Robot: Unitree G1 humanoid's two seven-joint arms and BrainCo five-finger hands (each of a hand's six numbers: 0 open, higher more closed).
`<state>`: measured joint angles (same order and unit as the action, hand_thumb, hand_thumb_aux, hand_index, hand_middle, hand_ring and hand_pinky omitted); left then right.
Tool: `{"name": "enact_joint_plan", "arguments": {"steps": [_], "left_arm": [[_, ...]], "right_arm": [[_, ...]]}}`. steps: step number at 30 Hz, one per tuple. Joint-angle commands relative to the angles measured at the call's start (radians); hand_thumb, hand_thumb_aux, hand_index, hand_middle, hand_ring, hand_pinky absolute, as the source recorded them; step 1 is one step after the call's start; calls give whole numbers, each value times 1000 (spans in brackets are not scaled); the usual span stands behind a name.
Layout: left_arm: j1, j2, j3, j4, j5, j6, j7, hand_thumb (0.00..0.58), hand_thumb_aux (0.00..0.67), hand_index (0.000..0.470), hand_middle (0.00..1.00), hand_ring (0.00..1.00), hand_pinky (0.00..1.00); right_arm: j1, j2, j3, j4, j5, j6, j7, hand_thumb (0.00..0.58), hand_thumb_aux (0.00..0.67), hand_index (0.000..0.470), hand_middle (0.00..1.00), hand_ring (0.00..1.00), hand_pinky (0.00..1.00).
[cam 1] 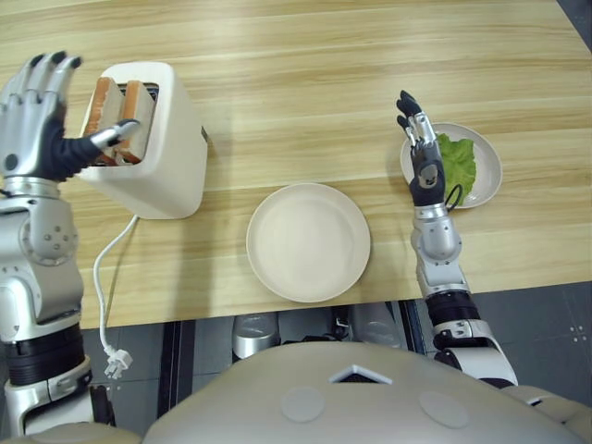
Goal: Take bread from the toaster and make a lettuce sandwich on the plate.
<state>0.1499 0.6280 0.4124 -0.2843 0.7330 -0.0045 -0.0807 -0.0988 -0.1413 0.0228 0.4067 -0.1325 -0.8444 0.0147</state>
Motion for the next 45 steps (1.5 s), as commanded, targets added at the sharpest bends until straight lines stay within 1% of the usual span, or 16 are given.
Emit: {"name": "enact_joint_plan", "arguments": {"steps": [1, 15, 16, 17, 18, 19, 20, 21, 30, 34, 35, 37, 38, 39, 40, 45], "left_arm": [[0, 31, 0, 85, -5, -4, 41, 0, 0, 0, 0, 0, 0], [3, 64, -50, 238, -2, 1, 124, 0, 0, 0, 0, 0, 0], [2, 66, -54, 242, -3, 4, 125, 96, 58, 40, 0, 0, 0], [0, 68, -57, 245, -6, 4, 125, 144, 89, 61, 0, 0, 0], [-1, 69, -62, 248, -6, 5, 126, 144, 89, 61, 0, 0, 0], [-2, 70, -69, 250, -6, 5, 126, 227, 147, 101, 0, 0, 0], [-3, 70, -76, 250, -7, 3, 128, 368, 265, 182, 0, 0, 0], [-5, 67, -83, 246, -8, 3, 131, 438, 339, 233, 0, 0, 0], [-59, 45, -170, 240, -11, -19, 173, 456, 360, 247, 0, 0, 0], [-74, 28, -183, 220, -26, -36, 200, 506, 431, 296, 0, 0, 0], [-78, 24, -183, 211, -33, -38, 204, 506, 431, 296, 0, 0, 0], [-85, 14, -178, 198, -51, -40, 206, 555, 531, 364, 0, 0, 0], [-90, 15, -172, 191, -50, -31, 210, 580, 670, 460, 243, 243, 243], [-94, 16, -163, 188, -52, -22, 215, 580, 670, 460, 243, 243, 243], [-98, 17, -151, 184, -53, -13, 223, 580, 670, 460, 1000, 1000, 1000], [-121, 34, -96, 154, -59, 17, 243, 580, 670, 460, 1000, 1000, 1000]], "right_arm": [[9, 3, 2, -12, -10, 0, -5, 0, 0, 0, 0, 0, 0], [13, -2, 3, -16, -17, -2, -10, 0, 0, 0, 0, 0, 0], [14, -2, 3, -17, -18, -2, -11, 0, 0, 0, 0, 0, 0], [14, -3, 3, -17, -19, -3, -11, 0, 0, 0, 0, 0, 0], [14, -3, 3, -17, -20, -3, -12, 0, 0, 0, 0, 0, 0], [14, -3, 3, -17, -21, -3, -12, 0, 0, 0, 0, 0, 0], [14, -3, 3, -17, -22, -3, -12, 0, 0, 0, 0, 0, 0], [14, -3, 3, -15, -22, -4, -12, 0, 0, 0, 0, 0, 0], [10, -1, 5, -8, -31, -8, -16, 0, 0, 0, 0, 0, 0], [9, -1, 9, -7, -35, -9, -16, 0, 0, 0, 0, 0, 0], [9, -1, 10, -7, -37, -10, -16, 0, 0, 0, 0, 0, 0], [9, -1, 11, -7, -39, -11, -17, 0, 0, 0, 0, 0, 0], [10, -1, 11, -8, -41, -11, -18, 0, 0, 0, 0, 0, 0], [11, -1, 10, -8, -43, -11, -19, 0, 0, 0, 0, 0, 0], [11, 0, 10, -8, -45, -12, -20, 0, 0, 0, 0, 0, 0], [10, 2, 8, -5, -53, -15, -27, 0, 0, 0, 0, 0, 0]]}}
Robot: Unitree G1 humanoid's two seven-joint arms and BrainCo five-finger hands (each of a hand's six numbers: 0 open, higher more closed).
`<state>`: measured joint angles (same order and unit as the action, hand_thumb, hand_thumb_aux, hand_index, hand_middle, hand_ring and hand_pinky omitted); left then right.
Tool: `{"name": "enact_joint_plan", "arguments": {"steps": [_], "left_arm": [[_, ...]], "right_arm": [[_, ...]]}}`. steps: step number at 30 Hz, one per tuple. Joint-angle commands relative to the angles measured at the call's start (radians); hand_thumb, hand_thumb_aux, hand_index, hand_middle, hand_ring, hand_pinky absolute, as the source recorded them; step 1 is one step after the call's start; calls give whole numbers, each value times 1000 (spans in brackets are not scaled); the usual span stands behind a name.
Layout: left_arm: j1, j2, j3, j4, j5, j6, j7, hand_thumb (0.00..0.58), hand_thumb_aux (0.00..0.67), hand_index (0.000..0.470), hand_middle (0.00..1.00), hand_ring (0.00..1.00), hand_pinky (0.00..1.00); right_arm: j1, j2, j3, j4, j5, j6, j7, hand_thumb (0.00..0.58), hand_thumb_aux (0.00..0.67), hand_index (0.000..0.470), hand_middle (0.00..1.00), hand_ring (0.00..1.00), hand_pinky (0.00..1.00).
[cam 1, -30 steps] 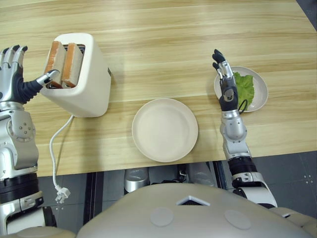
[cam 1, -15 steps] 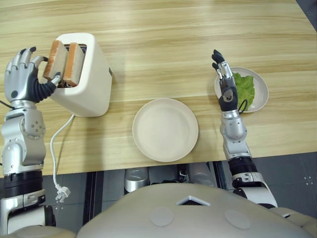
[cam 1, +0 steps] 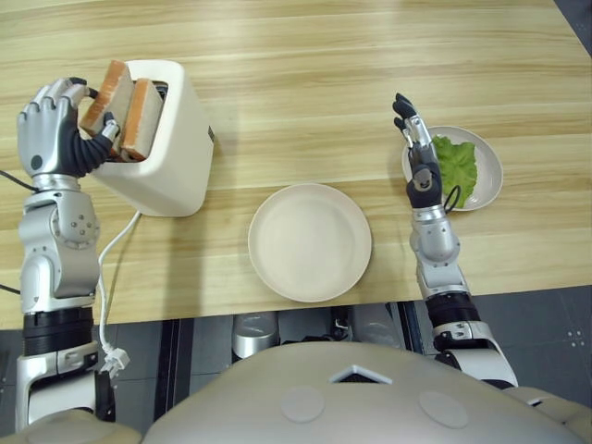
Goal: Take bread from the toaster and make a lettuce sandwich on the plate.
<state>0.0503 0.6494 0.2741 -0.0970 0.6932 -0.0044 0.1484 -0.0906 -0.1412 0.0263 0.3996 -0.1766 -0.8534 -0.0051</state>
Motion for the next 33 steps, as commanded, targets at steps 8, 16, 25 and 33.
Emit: {"name": "enact_joint_plan", "arguments": {"steps": [8, 16, 25, 33], "left_arm": [[-117, 28, 132, -245, -61, -11, 29, 580, 670, 460, 1000, 1000, 1000], [-193, -32, 85, -514, -322, 33, -183, 580, 670, 460, 1000, 1000, 1000], [-47, -135, -229, -311, -762, 22, -623, 580, 670, 460, 1000, 1000, 1000], [-61, -136, -433, -35, -616, -99, -719, 580, 670, 460, 1000, 1000, 1000]], "right_arm": [[-21, -8, -26, -29, 0, 1, -34, 0, 0, 0, 0, 0, 0], [-54, -131, -140, -96, -131, -16, -129, 0, 0, 0, 0, 0, 0], [-101, -534, -114, 146, -720, 138, -630, 0, 0, 0, 0, 0, 0], [-278, -642, 150, 634, -883, 346, -874, 0, 0, 0, 0, 0, 0]]}}
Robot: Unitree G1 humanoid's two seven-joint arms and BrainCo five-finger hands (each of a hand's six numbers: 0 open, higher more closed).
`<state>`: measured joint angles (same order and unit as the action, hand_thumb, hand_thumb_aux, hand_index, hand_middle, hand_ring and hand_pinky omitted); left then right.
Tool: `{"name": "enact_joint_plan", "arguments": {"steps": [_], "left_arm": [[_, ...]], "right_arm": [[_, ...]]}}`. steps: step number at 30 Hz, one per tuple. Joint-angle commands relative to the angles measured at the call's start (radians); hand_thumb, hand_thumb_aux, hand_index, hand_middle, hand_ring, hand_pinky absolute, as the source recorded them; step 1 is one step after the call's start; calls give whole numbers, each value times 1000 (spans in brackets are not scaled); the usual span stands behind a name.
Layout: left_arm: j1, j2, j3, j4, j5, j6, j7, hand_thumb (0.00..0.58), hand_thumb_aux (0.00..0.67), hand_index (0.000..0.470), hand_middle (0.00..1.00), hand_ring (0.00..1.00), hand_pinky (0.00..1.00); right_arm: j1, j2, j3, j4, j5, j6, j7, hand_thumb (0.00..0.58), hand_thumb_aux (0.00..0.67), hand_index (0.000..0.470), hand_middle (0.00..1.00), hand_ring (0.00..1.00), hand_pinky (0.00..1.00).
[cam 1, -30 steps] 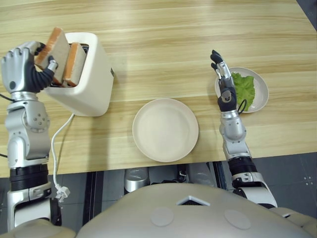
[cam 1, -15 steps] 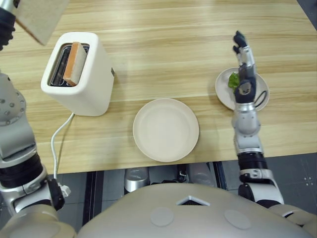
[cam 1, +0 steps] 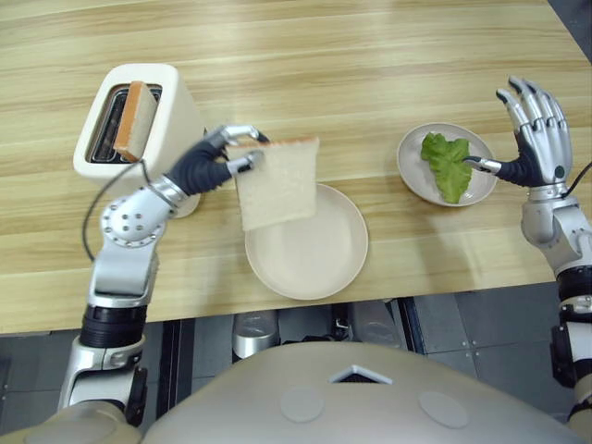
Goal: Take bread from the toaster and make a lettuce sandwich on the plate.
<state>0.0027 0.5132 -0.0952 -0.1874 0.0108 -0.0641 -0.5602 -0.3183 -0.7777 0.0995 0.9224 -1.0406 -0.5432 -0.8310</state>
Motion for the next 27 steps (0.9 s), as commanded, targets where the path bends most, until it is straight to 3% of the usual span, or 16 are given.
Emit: {"name": "enact_joint_plan", "arguments": {"steps": [1, 11, 22, 23, 24, 25, 26, 27], "left_arm": [[-12, -11, -82, 72, 78, -44, -6, 580, 670, 460, 1000, 1000, 1000], [44, -77, -183, 148, 224, -62, 92, 580, 670, 460, 1000, 1000, 1000], [105, -105, -144, -10, 287, 67, 187, 580, 670, 460, 1000, 1000, 1000], [106, -100, -147, -14, 300, 69, 194, 580, 670, 460, 957, 957, 957], [107, -89, -153, -14, 326, 69, 202, 572, 591, 406, 176, 176, 176], [107, -79, -159, -11, 352, 65, 212, 36, 21, 14, 0, 0, 0], [107, -69, -167, -7, 377, 65, 217, 0, 0, 0, 0, 0, 0], [109, -60, -176, -4, 396, 63, 218, 0, 0, 0, 0, 0, 0]], "right_arm": [[-68, -3, 100, 148, -14, 46, -52, 0, 0, 0, 0, 0, 0], [-171, 19, 288, 273, 4, 83, -52, 0, 0, 0, 0, 0, 0], [-242, 71, 374, 351, 67, 93, 140, 0, 0, 0, 0, 0, 0], [-244, 76, 376, 360, 76, 98, 164, 0, 0, 0, 0, 0, 0], [-247, 82, 377, 369, 82, 106, 187, 0, 0, 0, 0, 0, 0], [-251, 86, 378, 375, 87, 114, 210, 0, 0, 0, 0, 0, 0], [-255, 91, 381, 382, 92, 121, 230, 0, 0, 0, 0, 0, 0], [-259, 95, 385, 386, 95, 127, 243, 0, 0, 0, 0, 0, 0]]}}
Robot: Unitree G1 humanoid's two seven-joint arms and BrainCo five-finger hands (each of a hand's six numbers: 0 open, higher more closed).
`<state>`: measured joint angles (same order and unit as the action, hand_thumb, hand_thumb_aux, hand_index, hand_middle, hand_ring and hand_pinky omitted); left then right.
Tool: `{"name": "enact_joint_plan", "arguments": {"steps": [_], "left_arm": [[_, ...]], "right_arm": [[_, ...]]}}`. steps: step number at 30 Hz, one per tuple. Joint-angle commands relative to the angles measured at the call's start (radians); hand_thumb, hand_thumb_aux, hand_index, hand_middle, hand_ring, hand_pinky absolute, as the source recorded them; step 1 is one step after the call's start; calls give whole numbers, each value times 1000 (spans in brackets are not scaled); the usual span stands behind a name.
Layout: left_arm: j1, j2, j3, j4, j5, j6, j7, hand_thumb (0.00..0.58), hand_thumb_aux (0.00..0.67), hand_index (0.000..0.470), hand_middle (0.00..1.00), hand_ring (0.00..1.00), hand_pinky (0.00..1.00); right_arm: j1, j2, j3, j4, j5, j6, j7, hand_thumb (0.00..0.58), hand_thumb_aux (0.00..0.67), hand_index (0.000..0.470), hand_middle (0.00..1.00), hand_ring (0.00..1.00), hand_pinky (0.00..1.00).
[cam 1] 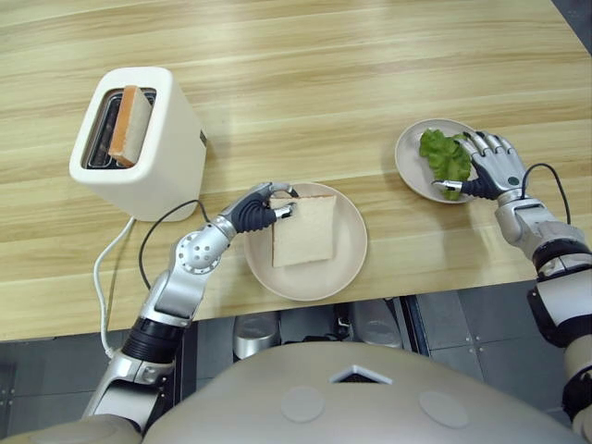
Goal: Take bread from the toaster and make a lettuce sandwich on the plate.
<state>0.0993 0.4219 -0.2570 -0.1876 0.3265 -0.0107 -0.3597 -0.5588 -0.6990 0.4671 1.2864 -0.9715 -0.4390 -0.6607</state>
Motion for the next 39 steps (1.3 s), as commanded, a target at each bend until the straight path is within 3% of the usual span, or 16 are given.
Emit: {"name": "enact_joint_plan", "arguments": {"steps": [1, 8, 9, 10, 12, 13, 14, 24, 31, 32, 33, 39], "left_arm": [[14, 38, -22, -3, 97, 6, 16, 0, 0, 0, 0, 0, 0], [-14, 47, 0, 15, 173, -6, 79, 0, 0, 0, 0, 0, 0], [-18, 44, 9, 14, 171, -4, 85, 0, 0, 0, 0, 0, 0], [-21, 44, 16, 13, 168, -5, 89, 0, 0, 0, 0, 0, 0], [-25, 43, 22, 15, 166, -8, 95, 0, 0, 0, 0, 0, 0], [-26, 42, 24, 18, 166, -9, 98, 0, 0, 0, 0, 0, 0], [-26, 42, 25, 19, 167, -9, 101, 0, 0, 0, 0, 0, 0], [-27, 24, 28, 41, 152, -23, 115, 0, 0, 0, 0, 0, 0], [-42, 20, 77, 5, 127, -30, 140, 0, 0, 0, 0, 0, 0], [-46, 22, 92, -11, 123, -29, 144, 0, 0, 0, 0, 0, 0], [-53, 24, 112, -29, 117, -29, 150, 0, 0, 0, 0, 0, 0], [-98, 42, 267, -162, 71, -31, 179, 0, 0, 0, 0, 0, 0]], "right_arm": [[-22, 19, 23, 24, 30, 28, 85, 96, 58, 40, 0, 0, 0], [-48, 32, 48, 23, 46, 38, 110, 187, 118, 81, 0, 0, 0], [-51, 32, 52, 22, 47, 36, 105, 258, 171, 117, 0, 0, 0], [-55, 31, 55, 19, 49, 32, 96, 445, 347, 238, 0, 0, 0], [-59, 28, 60, 15, 53, 25, 77, 500, 420, 289, 0, 0, 0], [-62, 27, 61, 13, 57, 18, 64, 500, 420, 289, 0, 0, 0], [-63, 26, 62, 11, 60, 13, 53, 580, 670, 460, 0, 0, 0], [-83, 11, 80, -19, 58, -45, -92, 580, 670, 460, 0, 0, 0], [-103, -13, 67, -101, 73, -185, -184, 580, 670, 460, 0, 0, 0], [-101, -15, 63, -123, 77, -211, -193, 580, 670, 460, 404, 404, 404], [-96, -15, 59, -153, 83, -241, -200, 580, 670, 460, 1000, 1000, 1000], [-26, -2, 37, -435, 116, -362, -173, 580, 670, 460, 1000, 1000, 1000]]}}
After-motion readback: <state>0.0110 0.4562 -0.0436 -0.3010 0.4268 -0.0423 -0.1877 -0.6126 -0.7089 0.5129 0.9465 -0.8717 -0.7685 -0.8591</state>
